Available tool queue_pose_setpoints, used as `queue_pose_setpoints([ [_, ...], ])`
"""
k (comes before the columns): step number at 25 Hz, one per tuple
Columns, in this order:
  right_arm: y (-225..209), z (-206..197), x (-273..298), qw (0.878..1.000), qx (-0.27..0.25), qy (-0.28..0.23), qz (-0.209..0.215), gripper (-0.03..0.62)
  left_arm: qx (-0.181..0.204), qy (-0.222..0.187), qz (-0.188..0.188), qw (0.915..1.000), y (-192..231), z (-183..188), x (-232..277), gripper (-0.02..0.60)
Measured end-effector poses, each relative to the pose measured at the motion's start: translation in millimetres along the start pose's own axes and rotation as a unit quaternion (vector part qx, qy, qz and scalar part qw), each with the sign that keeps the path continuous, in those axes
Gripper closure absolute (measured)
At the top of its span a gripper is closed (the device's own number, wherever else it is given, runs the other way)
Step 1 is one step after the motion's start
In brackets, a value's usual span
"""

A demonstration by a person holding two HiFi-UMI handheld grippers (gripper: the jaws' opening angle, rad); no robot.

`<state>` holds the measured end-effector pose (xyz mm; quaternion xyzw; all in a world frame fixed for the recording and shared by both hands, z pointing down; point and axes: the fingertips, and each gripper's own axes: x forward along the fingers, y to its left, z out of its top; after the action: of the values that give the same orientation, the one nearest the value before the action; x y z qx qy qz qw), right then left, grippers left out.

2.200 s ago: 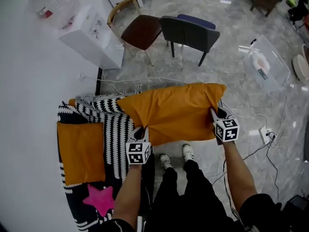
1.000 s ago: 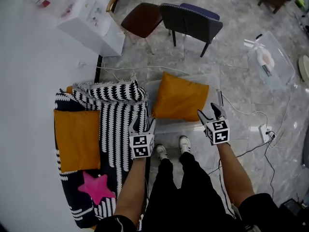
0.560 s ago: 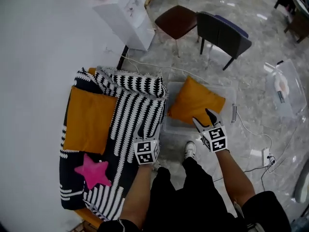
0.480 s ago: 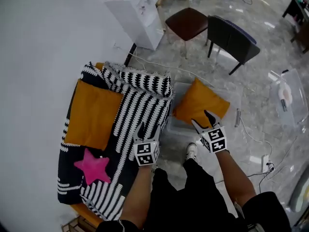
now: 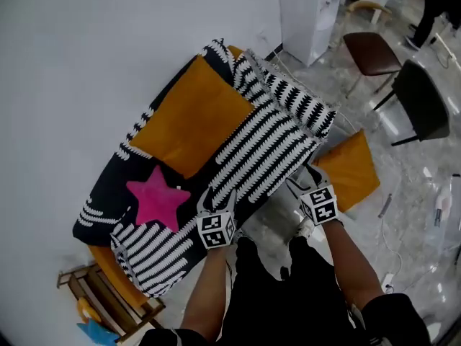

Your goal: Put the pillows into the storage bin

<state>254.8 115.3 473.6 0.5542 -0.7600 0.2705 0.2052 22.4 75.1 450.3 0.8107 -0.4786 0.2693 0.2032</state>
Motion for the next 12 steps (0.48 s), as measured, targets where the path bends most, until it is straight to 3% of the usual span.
queue_pose_setpoints([
  [6,130,15,89,0.995,-0.055,0.035,0.081,0.253,-0.052,0.021,0.059,0.9967,125,-56,-42,0.270],
  [12,254,15,165,0.979,-0.116,0.071,0.150,0.243,-0.103,0.027,0.107,0.9885,227,-104,-75,0.268],
])
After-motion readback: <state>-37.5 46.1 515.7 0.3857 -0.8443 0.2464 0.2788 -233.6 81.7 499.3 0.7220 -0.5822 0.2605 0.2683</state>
